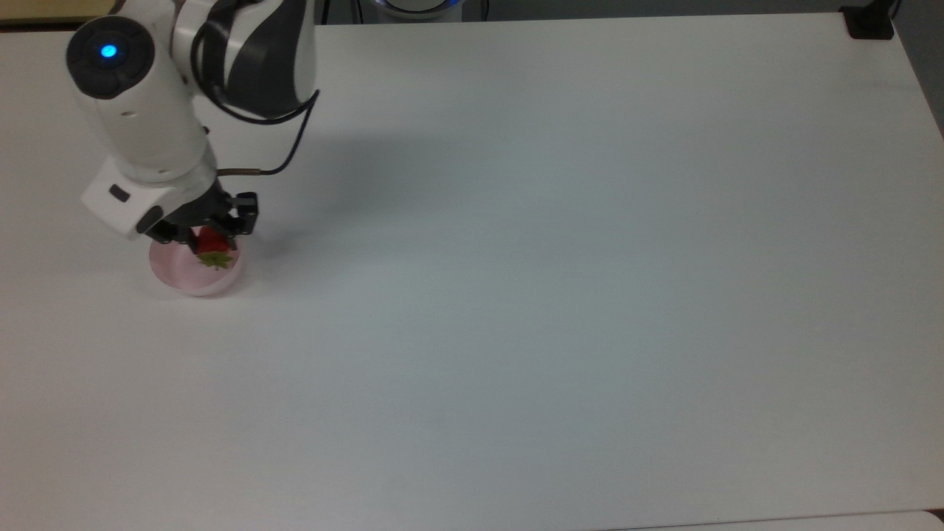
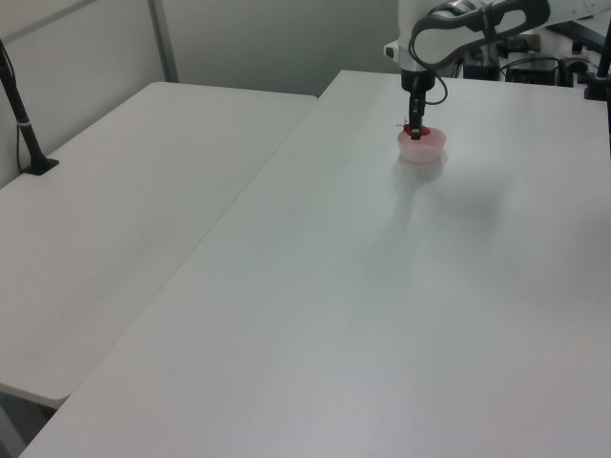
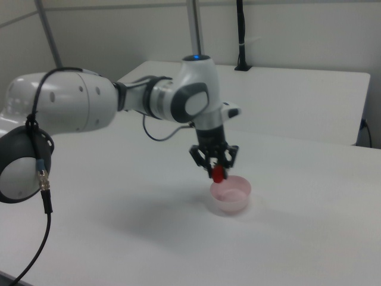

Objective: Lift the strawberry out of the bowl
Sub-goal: 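Carry the strawberry away from the bowl and lower it to the table, then open the gripper to release the strawberry on the table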

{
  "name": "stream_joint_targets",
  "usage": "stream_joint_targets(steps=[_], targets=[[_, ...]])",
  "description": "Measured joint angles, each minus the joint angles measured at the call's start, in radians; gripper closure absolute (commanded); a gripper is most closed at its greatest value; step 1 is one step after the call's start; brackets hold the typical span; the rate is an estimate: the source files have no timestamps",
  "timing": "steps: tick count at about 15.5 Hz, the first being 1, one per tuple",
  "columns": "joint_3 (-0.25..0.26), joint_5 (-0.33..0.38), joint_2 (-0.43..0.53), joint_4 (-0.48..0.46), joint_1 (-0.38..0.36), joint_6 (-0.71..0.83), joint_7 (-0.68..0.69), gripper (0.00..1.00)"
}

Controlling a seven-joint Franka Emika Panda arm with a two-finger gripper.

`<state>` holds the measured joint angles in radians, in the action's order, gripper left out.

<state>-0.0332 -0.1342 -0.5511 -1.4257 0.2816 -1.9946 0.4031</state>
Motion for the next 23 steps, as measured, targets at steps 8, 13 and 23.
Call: stream_joint_targets(steps=[8, 13, 23], targets=[[-0.010, -0.003, 0.019, 0.000, -0.005, 0.041, -0.059, 0.57], [0.077, -0.004, 0.019, 0.000, 0.060, 0.041, 0.049, 0.57], [0.138, -0.031, -0.029, -0.044, 0.202, -0.079, 0.174, 0.00]])
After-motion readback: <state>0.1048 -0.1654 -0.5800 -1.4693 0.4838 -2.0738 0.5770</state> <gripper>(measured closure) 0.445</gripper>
